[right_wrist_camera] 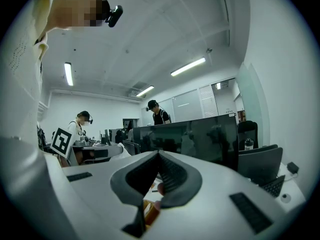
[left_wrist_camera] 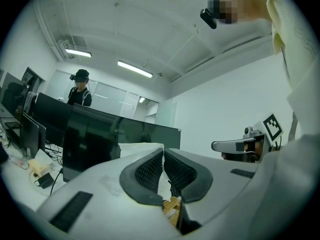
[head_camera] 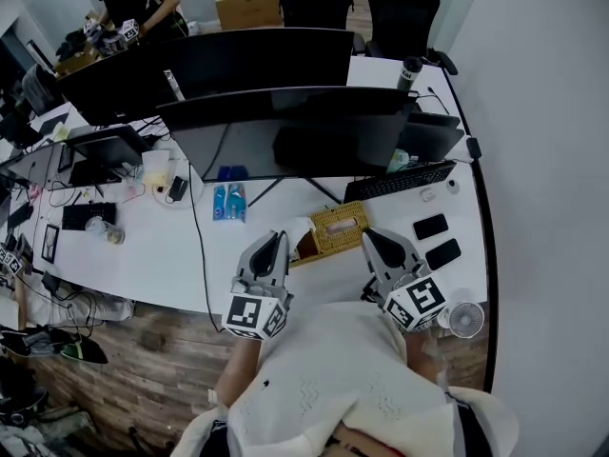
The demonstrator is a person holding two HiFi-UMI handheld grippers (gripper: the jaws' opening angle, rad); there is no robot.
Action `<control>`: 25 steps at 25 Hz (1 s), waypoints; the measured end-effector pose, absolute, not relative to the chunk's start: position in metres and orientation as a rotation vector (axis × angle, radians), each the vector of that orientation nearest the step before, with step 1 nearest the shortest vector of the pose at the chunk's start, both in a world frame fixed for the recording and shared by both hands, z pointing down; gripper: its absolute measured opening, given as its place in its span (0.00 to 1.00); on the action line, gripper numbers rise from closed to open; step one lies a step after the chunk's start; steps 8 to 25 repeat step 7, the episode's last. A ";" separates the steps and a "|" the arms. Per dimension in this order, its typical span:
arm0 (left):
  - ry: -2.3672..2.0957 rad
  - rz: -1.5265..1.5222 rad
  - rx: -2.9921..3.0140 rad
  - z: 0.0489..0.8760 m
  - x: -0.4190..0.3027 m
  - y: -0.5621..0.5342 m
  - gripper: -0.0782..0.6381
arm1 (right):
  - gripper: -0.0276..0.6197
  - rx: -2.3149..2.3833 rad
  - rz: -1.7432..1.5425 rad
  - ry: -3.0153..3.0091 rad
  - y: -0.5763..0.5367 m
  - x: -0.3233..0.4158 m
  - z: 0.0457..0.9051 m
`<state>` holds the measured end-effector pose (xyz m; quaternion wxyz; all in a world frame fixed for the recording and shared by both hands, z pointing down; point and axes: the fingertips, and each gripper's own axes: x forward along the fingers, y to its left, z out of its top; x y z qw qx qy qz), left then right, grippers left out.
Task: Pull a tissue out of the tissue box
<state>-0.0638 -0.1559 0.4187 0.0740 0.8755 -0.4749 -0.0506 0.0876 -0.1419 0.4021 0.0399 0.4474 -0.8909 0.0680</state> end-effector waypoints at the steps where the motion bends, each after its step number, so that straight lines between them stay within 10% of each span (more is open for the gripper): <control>1: -1.424 -0.151 2.627 0.420 -0.063 -0.156 0.13 | 0.04 1.375 0.212 -2.727 -0.142 0.088 0.403; 25: -1.414 -0.146 2.618 0.424 -0.059 -0.156 0.13 | 0.04 1.367 0.219 -2.715 -0.145 0.088 0.406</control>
